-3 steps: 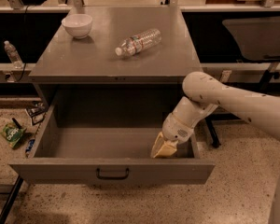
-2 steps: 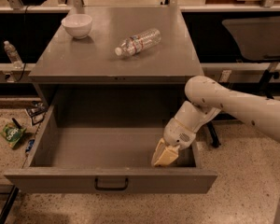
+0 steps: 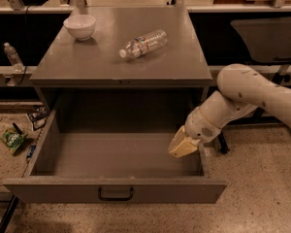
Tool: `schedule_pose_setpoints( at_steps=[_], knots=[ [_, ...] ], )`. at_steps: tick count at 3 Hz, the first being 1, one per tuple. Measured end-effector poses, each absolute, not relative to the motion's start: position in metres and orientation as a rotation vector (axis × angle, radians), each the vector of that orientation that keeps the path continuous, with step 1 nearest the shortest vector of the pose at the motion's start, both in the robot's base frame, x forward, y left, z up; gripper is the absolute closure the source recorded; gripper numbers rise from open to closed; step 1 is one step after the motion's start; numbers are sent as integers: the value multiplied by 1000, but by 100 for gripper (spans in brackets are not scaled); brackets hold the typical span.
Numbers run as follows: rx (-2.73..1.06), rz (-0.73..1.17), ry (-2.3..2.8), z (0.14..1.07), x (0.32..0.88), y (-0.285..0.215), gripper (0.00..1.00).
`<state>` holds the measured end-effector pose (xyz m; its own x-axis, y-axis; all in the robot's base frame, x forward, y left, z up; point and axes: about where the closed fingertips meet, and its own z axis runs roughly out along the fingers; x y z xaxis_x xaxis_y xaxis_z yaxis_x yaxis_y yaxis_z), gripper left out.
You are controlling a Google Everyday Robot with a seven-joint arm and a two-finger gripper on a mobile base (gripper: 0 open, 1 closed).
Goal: Open top drawer
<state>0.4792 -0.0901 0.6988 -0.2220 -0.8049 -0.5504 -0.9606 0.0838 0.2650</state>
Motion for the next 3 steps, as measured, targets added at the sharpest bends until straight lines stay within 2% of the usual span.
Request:
schedule_pose_setpoints(
  at_steps=[1, 3],
  knots=[
    [-1663, 747, 2027, 743, 503, -104, 100],
    [-1372, 676, 1814, 827, 548, -121, 100]
  ],
)
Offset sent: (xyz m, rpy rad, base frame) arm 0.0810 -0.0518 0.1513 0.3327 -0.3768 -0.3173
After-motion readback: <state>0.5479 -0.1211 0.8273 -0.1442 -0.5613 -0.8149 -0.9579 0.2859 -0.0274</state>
